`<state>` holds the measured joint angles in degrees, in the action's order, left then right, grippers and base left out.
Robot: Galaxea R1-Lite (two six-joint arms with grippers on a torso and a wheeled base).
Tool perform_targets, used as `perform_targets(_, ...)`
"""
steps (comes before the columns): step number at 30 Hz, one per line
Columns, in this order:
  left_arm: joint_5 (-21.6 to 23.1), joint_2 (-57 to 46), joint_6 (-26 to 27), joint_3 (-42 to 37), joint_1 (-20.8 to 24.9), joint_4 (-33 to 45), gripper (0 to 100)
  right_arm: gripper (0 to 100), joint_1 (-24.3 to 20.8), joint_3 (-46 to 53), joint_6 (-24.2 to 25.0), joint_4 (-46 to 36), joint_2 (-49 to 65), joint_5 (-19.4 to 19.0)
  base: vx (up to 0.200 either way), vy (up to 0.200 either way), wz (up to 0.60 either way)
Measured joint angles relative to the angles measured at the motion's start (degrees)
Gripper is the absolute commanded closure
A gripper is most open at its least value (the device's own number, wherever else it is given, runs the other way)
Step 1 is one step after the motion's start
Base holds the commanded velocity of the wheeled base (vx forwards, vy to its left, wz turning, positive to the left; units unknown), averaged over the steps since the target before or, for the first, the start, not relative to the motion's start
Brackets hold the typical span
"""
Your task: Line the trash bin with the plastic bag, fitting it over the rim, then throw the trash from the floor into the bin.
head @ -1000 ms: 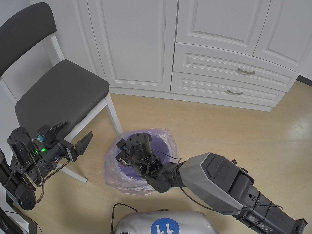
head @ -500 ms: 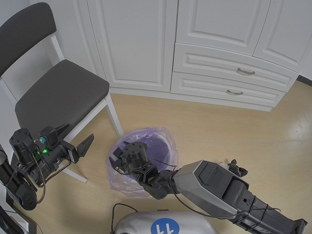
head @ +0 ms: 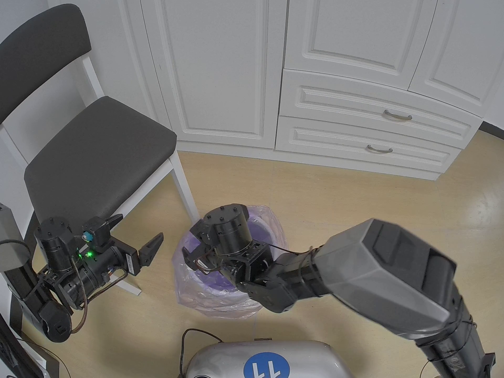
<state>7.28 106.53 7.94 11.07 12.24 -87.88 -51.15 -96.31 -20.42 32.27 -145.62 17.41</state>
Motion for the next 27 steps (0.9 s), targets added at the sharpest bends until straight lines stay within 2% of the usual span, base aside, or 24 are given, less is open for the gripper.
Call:
perform_targets(8,-3.56,7.46,0.16,1.13,3.63,-0.04,0,0,1.77,22.77,13.71,0.40,15.19,3.30,0.000,0.000,0.00)
perform_targets(10,-4.94,9.67,0.16,1.69,4.57,-0.04,0,0,2.26,28.33,15.56,3.32,18.91,4.07,0.000,0.000,0.00)
perform_targets(13,-7.03,13.01,0.13,2.77,5.89,-0.04,0,0,2.69,36.19,15.60,11.46,24.48,5.30,0.000,0.000,0.00)
perform_targets(17,-9.26,16.65,-0.41,4.28,7.33,-0.06,0,0,2.80,45.96,10.35,26.05,31.09,6.18,0.000,0.000,0.00)
perform_targets(22,-12.64,20.44,-2.08,7.18,8.73,-0.04,0,0,2.58,55.47,-3.22,44.64,37.79,6.90,0.000,0.000,0.00)
perform_targets(24,-14.31,21.94,-3.18,9.02,9.09,-0.04,0,0,2.43,59.60,-8.59,50.03,40.59,6.95,0.000,0.000,0.00)
perform_targets(27,-16.85,23.76,-5.29,12.28,9.29,-0.04,0,0,2.32,64.98,-12.53,53.83,44.63,6.38,0.000,0.000,0.00)
